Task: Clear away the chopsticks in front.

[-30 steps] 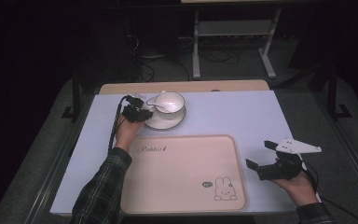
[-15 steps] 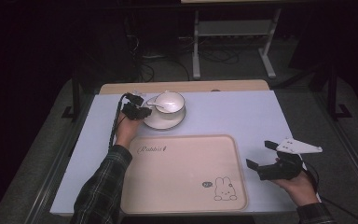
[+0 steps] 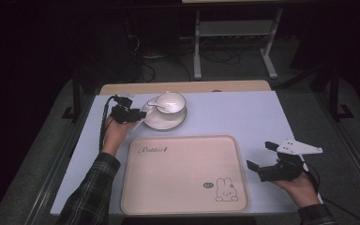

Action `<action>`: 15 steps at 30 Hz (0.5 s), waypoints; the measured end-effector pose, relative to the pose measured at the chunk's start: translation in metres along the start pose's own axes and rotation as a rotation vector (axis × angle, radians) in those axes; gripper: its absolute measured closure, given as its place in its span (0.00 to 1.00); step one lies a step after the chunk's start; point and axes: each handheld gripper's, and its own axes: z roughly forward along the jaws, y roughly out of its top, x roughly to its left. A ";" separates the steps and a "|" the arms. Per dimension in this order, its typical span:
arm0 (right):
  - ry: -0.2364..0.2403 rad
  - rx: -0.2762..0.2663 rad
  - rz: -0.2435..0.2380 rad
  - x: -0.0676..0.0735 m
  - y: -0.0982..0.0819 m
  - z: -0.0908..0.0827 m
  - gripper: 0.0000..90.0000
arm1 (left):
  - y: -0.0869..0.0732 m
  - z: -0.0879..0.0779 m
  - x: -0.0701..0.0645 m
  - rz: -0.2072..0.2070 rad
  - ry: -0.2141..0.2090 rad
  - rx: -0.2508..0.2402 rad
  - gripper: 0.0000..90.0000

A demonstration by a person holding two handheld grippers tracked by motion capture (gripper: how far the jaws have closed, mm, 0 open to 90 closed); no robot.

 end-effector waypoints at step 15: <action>0.000 0.002 -0.002 0.001 0.000 0.000 0.00 | -0.011 0.002 0.006 -0.022 -0.029 0.037 0.87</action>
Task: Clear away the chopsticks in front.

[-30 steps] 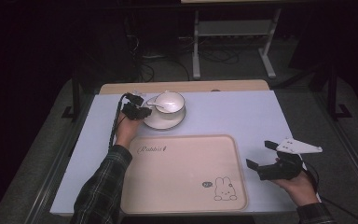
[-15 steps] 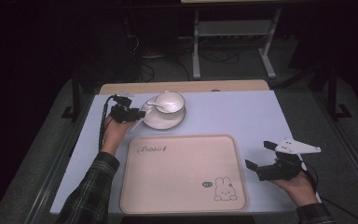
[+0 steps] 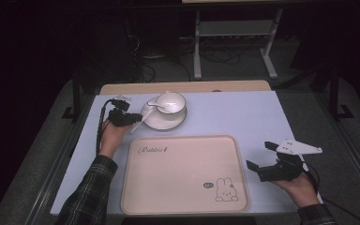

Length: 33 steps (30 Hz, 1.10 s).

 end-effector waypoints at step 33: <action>0.001 0.001 0.002 0.000 0.000 0.000 0.00 | -0.009 0.000 -0.002 -0.019 0.039 0.002 0.95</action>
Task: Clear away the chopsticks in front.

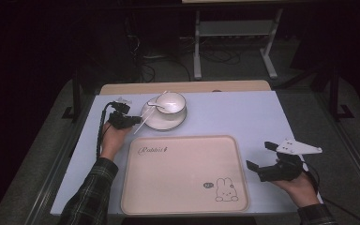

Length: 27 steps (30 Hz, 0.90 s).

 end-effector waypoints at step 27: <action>-0.005 0.000 -0.002 0.000 0.000 0.000 0.00 | -0.037 -0.065 0.014 -0.035 -0.038 -0.048 0.96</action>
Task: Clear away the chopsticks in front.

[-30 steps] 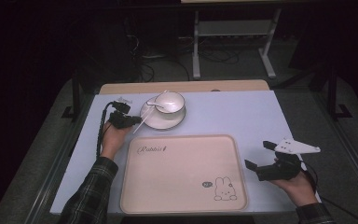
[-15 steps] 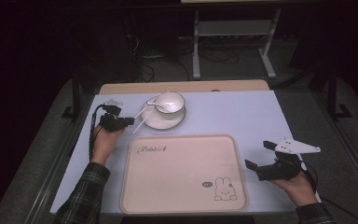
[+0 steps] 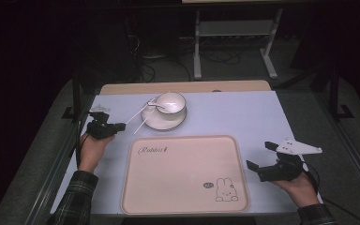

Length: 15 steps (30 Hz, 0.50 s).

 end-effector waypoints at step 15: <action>-0.001 0.001 -0.001 0.000 0.000 0.000 0.00 | -0.032 -0.055 -0.010 0.002 -0.042 -0.033 0.96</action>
